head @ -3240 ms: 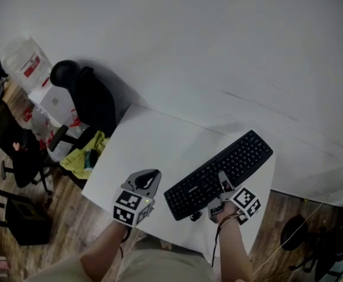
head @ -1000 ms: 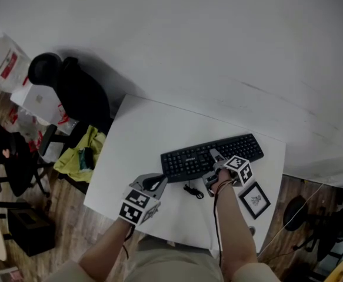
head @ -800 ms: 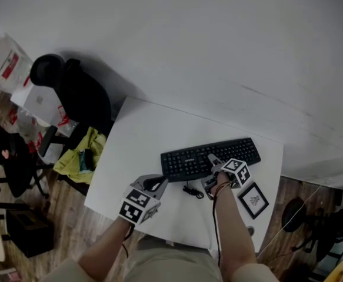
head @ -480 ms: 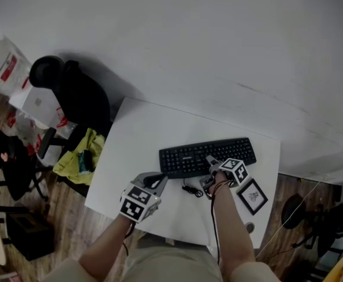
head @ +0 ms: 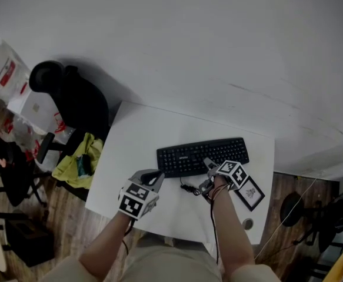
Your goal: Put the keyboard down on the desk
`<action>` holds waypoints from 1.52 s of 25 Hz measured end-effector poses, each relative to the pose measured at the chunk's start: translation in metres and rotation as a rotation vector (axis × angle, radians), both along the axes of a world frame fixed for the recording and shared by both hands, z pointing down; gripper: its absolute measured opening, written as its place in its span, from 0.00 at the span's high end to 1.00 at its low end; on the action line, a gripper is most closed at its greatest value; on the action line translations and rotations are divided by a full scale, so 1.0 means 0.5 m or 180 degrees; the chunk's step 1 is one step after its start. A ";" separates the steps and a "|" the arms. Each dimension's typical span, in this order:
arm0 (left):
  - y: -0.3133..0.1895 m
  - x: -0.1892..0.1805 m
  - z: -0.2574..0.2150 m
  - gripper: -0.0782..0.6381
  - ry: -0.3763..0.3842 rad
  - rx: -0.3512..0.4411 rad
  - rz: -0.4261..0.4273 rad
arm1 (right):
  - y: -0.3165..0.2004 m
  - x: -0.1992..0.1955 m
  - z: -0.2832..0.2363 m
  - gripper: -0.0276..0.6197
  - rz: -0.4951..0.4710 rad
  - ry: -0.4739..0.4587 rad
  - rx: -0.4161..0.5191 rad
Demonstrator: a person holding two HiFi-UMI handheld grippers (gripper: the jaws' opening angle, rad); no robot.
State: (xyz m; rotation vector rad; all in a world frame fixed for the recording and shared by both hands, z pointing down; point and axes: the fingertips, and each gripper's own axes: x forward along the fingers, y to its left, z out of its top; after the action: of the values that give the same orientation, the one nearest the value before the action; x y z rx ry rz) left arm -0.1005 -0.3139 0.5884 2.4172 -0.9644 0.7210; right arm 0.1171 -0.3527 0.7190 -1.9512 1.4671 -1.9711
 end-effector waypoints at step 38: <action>0.074 0.047 -0.487 0.84 0.0530 0.1997 0.0102 | 0.175 -0.073 -0.778 0.46 -0.1668 0.2413 0.3077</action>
State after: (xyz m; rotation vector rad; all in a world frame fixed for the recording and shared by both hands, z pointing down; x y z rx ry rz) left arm -0.0771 -0.2768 0.3448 2.9676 -1.2195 0.2301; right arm 0.0807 -0.2650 0.3298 -1.9132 2.5753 -0.2111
